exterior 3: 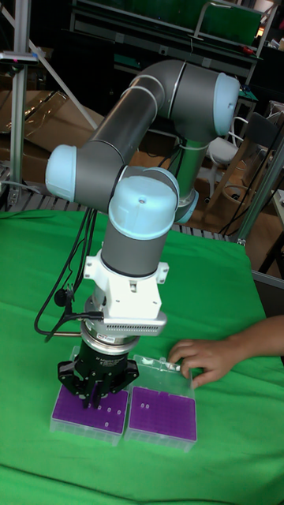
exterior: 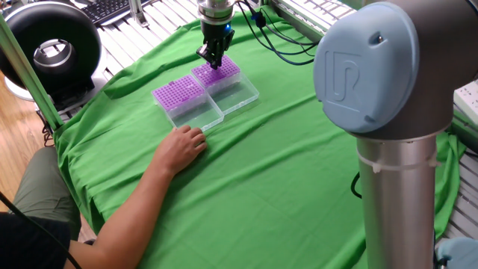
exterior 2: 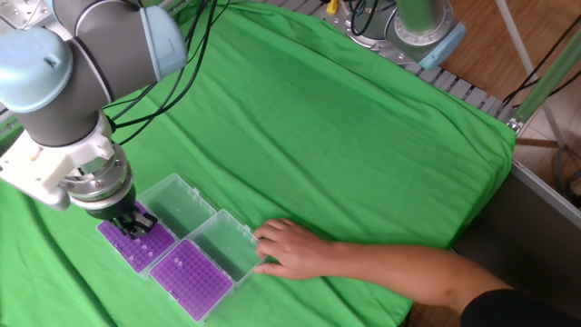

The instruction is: Insert a small pipette tip into the holder for small pipette tips

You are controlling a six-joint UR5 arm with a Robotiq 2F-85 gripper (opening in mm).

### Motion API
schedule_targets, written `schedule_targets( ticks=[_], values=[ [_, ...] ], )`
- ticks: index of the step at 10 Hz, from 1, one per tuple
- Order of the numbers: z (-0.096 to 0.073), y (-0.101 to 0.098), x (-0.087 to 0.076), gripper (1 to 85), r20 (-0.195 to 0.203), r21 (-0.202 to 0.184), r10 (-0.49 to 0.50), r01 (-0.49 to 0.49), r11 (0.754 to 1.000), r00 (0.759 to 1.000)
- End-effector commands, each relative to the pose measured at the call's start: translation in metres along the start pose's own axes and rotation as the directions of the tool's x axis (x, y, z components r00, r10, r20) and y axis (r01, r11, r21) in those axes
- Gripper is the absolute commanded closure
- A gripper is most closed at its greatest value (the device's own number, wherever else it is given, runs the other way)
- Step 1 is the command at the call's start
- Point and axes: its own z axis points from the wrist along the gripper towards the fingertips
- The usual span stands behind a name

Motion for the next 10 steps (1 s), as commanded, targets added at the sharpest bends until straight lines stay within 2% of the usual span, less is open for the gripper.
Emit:
schedule_targets(
  ticks=[1,7,10],
  values=[
    [0.0007,0.0032,0.0027,65.0,0.004,-0.012,0.012,-0.012,1.000,1.000],
    [0.0039,0.0017,0.0018,65.3,0.016,-0.019,0.003,-0.003,1.000,1.000],
    [0.0046,0.0021,0.0015,68.7,0.017,-0.021,0.010,-0.009,1.000,1.000]
  ],
)
